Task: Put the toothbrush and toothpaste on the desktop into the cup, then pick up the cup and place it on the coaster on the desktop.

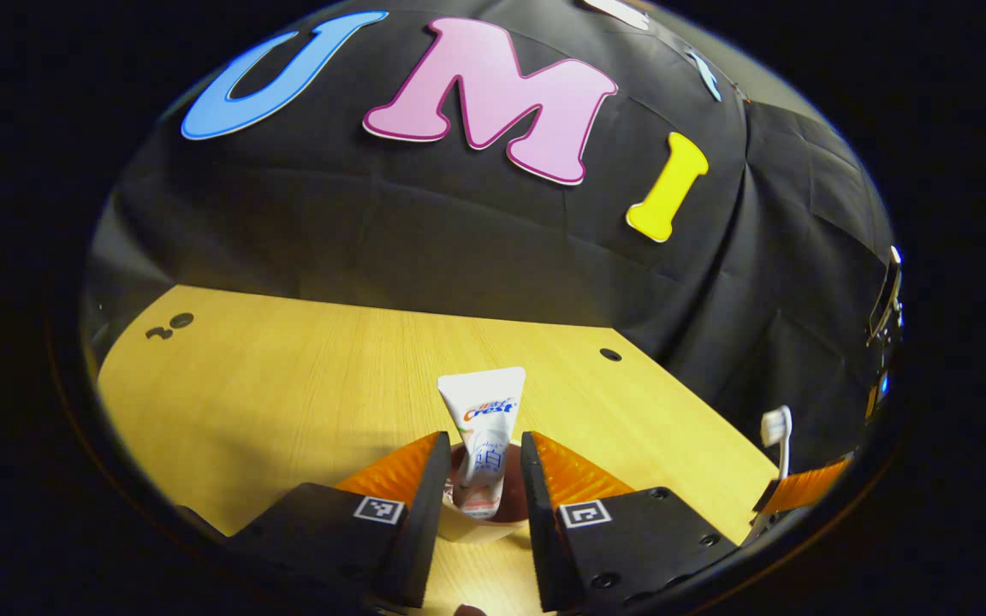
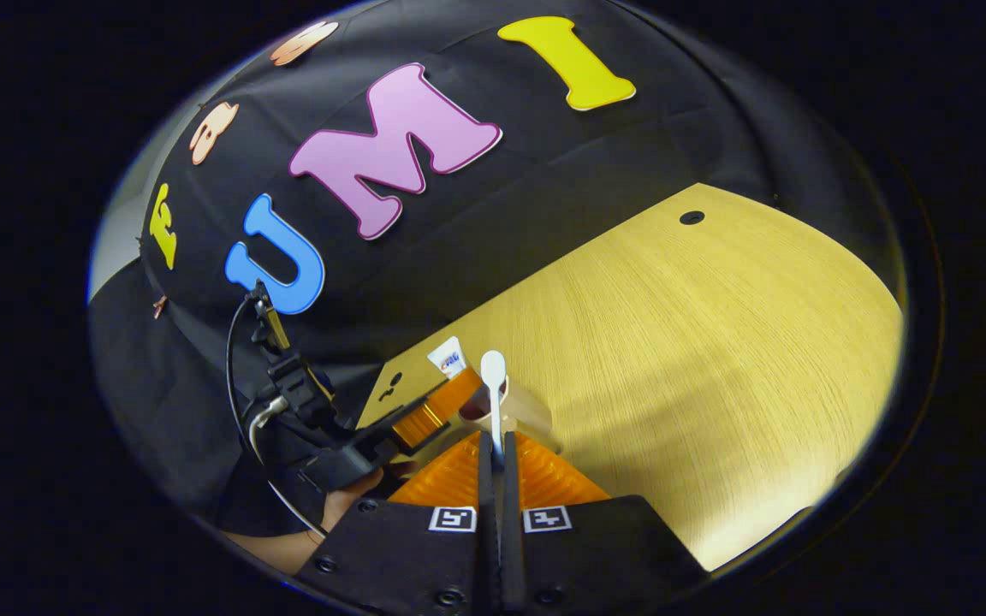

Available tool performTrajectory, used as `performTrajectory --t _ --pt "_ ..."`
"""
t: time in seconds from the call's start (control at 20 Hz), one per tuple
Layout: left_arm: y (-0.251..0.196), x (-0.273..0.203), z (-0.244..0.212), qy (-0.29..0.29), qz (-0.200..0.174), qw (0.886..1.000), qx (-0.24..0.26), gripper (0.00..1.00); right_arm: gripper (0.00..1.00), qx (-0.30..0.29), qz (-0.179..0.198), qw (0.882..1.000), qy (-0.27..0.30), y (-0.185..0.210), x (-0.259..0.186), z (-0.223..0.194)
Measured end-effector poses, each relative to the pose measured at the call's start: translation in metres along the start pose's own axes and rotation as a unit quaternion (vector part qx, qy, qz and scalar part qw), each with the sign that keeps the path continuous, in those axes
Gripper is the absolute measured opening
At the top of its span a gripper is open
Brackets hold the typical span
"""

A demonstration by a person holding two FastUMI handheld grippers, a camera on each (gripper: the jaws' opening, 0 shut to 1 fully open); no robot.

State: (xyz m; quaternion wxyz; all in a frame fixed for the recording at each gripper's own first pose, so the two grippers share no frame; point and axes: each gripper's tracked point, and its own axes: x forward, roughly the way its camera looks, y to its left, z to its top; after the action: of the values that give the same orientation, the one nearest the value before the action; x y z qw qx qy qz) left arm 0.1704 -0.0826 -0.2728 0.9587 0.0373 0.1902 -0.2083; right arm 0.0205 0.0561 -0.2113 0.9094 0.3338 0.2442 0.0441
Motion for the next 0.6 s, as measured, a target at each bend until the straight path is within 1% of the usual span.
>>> performTrajectory --t 0.1,0.15,0.3,0.6 --pt "0.000 -0.020 0.003 0.006 0.000 1.000 0.005 0.58 0.05 0.014 0.002 1.000 -0.020 0.008 0.005 0.015" --pt "-0.001 -0.035 0.005 0.009 -0.002 1.000 0.002 0.59 0.05 0.022 0.006 0.999 -0.030 0.014 0.011 0.024" --pt "0.008 -0.091 0.004 0.020 -0.006 1.000 -0.007 0.64 0.05 0.042 0.017 0.997 -0.066 0.027 0.040 0.049" --pt "0.051 -0.204 -0.021 0.055 0.024 0.998 -0.033 0.64 0.05 0.047 0.013 0.992 -0.114 0.028 0.097 0.082"
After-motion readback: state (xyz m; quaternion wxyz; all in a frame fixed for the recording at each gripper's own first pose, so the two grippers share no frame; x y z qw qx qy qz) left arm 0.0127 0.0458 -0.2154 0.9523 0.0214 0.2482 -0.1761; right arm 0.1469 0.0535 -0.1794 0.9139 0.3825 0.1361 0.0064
